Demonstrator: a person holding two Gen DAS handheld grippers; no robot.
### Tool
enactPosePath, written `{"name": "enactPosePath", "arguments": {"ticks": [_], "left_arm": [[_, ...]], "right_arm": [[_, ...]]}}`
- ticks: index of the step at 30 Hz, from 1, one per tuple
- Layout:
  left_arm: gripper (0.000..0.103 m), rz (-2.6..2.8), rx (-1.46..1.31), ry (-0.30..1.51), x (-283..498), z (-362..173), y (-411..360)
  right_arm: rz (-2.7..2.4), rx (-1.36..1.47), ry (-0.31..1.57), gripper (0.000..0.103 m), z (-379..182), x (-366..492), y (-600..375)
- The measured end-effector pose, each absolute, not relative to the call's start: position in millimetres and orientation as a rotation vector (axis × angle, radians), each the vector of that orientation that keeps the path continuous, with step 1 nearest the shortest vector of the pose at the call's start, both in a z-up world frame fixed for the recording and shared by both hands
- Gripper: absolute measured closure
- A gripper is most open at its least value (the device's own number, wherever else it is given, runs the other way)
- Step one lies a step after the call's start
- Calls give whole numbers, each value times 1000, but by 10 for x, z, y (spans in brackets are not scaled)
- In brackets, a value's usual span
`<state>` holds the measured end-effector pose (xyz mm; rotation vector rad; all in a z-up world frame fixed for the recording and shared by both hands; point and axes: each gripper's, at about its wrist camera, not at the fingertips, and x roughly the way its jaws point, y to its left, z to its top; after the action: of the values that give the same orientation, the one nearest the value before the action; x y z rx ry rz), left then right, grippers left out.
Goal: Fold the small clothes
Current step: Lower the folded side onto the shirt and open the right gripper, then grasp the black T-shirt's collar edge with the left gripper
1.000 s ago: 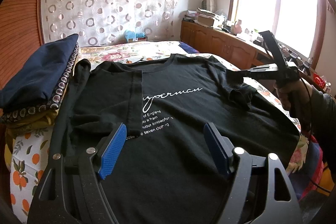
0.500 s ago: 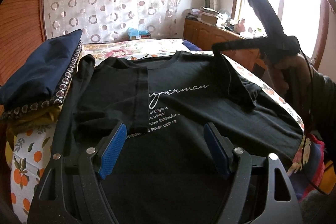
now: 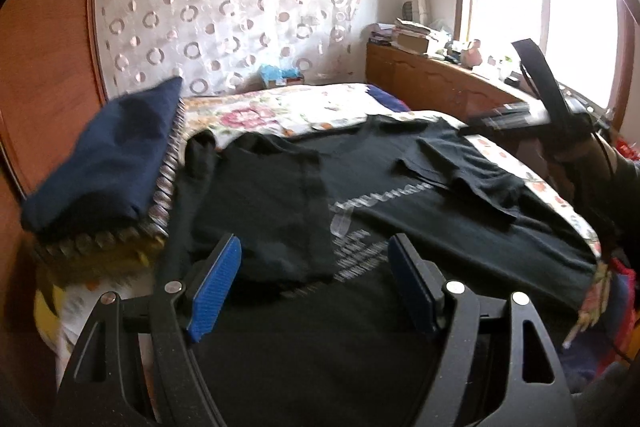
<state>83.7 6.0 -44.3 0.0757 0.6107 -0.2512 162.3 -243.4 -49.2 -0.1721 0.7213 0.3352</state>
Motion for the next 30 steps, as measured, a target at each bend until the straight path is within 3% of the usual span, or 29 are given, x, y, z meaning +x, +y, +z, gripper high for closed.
{"name": "enactPosePath", "arguments": {"ticks": [5, 18, 30], "left_arm": [[26, -214, 110, 621, 1136, -344, 294], [53, -142, 184, 730, 2054, -272, 479], [53, -55, 284, 866, 2737, -538, 376]], "right_arm": [[285, -187, 793, 57, -865, 1734, -2492], [294, -157, 796, 55, -1003, 1751, -2673], [286, -165, 790, 54, -1033, 1695, -2709]]}}
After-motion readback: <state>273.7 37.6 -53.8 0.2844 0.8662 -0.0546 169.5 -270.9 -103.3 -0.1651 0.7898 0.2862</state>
